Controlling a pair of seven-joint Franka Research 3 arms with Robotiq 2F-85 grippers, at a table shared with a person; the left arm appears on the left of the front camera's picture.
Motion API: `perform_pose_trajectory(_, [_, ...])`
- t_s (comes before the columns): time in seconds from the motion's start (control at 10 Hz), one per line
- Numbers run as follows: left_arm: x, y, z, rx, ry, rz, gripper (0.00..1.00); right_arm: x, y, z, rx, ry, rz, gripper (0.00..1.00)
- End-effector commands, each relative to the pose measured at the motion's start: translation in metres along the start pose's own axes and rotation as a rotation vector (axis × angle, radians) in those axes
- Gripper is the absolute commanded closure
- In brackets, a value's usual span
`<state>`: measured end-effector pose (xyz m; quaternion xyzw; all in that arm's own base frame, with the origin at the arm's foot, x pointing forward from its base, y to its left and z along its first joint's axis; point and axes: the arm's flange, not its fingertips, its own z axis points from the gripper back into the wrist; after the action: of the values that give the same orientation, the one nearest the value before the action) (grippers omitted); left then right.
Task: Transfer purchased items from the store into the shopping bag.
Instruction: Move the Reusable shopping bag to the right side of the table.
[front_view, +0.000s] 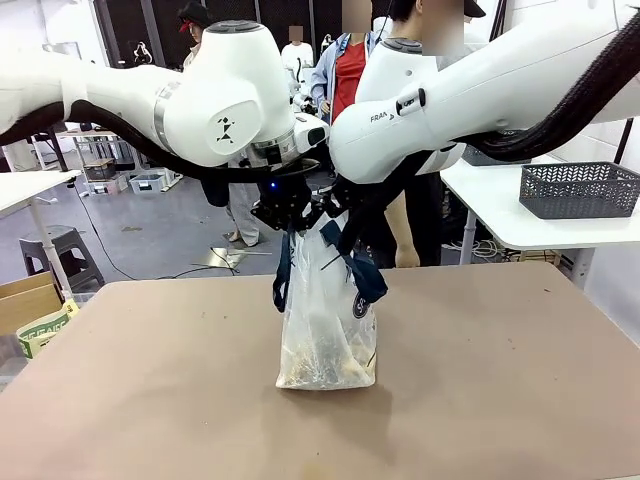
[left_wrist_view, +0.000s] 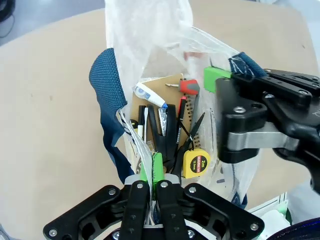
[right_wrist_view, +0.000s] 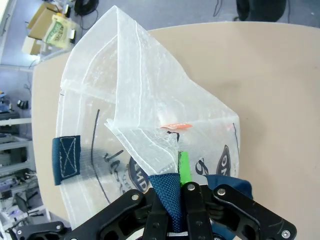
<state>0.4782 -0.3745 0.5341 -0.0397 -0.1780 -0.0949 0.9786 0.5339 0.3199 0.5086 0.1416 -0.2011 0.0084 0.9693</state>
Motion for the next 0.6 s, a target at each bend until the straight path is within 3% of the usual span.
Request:
perform_pose_trajectory(0.0, [0.0086, 0.0001, -0.0024, -0.018, -0.023, -0.025, 1.00, 0.0053, 0.0103, -0.0050, 0.032, -0.020, -0.007, 1.00])
perform_pose_trajectory(0.5, [0.0110, 0.0027, -0.0065, -0.055, -0.046, -0.049, 1.00, 0.0031, 0.0130, -0.0100, 0.050, -0.006, 0.004, 1.00])
